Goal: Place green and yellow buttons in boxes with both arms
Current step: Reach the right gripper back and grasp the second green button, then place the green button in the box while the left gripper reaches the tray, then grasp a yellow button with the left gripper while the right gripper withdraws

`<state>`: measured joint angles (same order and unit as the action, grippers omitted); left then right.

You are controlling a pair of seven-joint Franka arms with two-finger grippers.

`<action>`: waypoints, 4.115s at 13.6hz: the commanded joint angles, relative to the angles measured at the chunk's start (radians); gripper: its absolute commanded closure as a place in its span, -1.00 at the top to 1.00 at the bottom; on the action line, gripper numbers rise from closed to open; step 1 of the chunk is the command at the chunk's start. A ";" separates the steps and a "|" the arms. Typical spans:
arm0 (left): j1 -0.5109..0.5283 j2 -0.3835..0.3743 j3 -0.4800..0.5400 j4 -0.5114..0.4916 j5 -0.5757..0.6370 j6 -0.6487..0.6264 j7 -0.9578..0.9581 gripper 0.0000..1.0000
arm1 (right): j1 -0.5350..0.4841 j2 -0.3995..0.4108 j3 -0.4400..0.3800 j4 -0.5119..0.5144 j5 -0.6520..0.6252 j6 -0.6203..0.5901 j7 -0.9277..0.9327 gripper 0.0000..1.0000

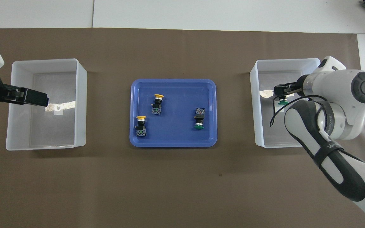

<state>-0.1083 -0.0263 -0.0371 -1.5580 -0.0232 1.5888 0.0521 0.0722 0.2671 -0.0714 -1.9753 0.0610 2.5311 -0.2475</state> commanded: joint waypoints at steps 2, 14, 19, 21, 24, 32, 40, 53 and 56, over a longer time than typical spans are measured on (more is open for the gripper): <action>0.009 0.013 -0.010 0.010 0.014 -0.043 -0.014 1.00 | 0.061 -0.029 0.001 0.165 0.008 -0.263 0.182 1.00; 0.010 -0.018 -0.010 -0.042 0.014 -0.041 -0.009 1.00 | 0.468 0.034 0.013 0.107 -0.101 -0.198 0.844 1.00; 0.012 -0.018 -0.009 -0.043 0.014 -0.041 -0.011 1.00 | 0.526 0.112 0.015 0.066 -0.113 -0.109 0.853 1.00; 0.012 -0.018 -0.009 -0.043 0.014 -0.040 -0.011 1.00 | 0.526 0.104 0.015 0.038 -0.113 -0.109 0.853 1.00; 0.012 -0.018 -0.010 -0.043 0.014 -0.040 -0.011 1.00 | 0.526 0.096 0.015 0.006 -0.113 -0.097 0.855 0.40; 0.009 -0.018 -0.012 -0.043 0.014 -0.040 -0.012 1.00 | 0.499 0.029 0.004 0.090 -0.112 -0.147 0.952 -1.00; -0.007 -0.015 -0.012 -0.053 0.014 0.031 -0.015 1.00 | 0.192 -0.078 0.002 0.165 -0.112 -0.331 0.406 -1.00; -0.266 0.138 -0.018 -0.344 0.014 0.633 -0.202 1.00 | -0.006 -0.170 0.004 -0.232 0.065 -0.158 0.017 -0.80; -0.335 0.277 -0.014 -0.335 0.014 0.759 -0.282 1.00 | -0.006 -0.155 0.005 -0.244 0.069 -0.126 0.017 0.41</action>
<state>-0.3896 0.1754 -0.0679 -1.8914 -0.0232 2.2554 -0.1611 0.0726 0.1355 -0.0726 -2.1813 0.1004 2.3657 -0.2093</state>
